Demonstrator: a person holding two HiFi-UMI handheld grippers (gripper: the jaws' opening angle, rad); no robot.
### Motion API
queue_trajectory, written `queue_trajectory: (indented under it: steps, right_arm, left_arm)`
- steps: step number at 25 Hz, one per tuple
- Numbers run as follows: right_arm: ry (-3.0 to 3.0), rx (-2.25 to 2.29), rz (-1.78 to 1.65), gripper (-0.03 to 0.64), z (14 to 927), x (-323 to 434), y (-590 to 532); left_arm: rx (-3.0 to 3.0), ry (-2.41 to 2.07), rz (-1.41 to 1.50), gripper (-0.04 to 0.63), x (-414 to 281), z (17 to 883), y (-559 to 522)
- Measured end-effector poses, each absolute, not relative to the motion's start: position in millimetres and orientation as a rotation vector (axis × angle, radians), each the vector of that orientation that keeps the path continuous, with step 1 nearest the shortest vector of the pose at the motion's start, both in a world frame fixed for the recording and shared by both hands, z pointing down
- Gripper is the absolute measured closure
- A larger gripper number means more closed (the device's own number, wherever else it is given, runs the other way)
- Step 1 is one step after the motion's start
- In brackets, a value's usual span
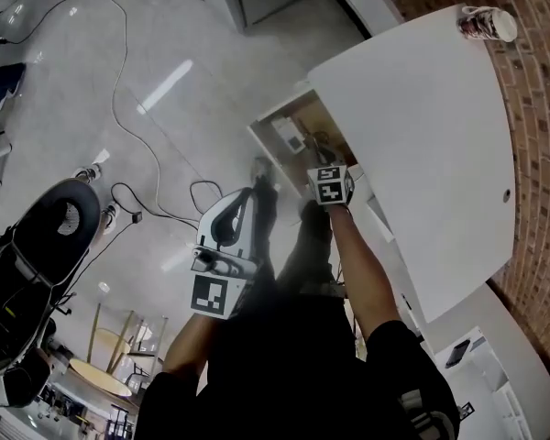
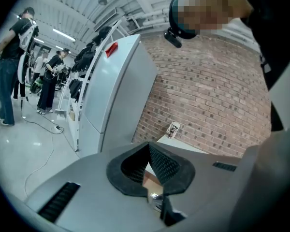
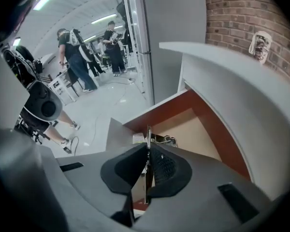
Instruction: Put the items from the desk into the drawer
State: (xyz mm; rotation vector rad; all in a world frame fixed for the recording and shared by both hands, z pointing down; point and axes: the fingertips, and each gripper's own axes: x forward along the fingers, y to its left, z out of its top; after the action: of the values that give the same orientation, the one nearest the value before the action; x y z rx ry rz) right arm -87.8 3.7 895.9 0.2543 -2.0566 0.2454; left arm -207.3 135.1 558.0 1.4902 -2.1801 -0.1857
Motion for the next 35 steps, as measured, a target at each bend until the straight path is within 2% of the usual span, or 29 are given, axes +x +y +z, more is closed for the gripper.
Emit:
queue_trajectory:
  steps: [21, 35]
  right_arm:
    - [-1.955, 0.280, 0.210, 0.598, 983, -92, -22]
    - [-1.985, 0.337, 0.228, 0.598, 954, -84, -20]
  left_arm:
    - [1.454, -2.145, -0.143, 0.594, -200, 598, 139]
    - [1.443, -2.166, -0.178, 0.594, -196, 589, 138]
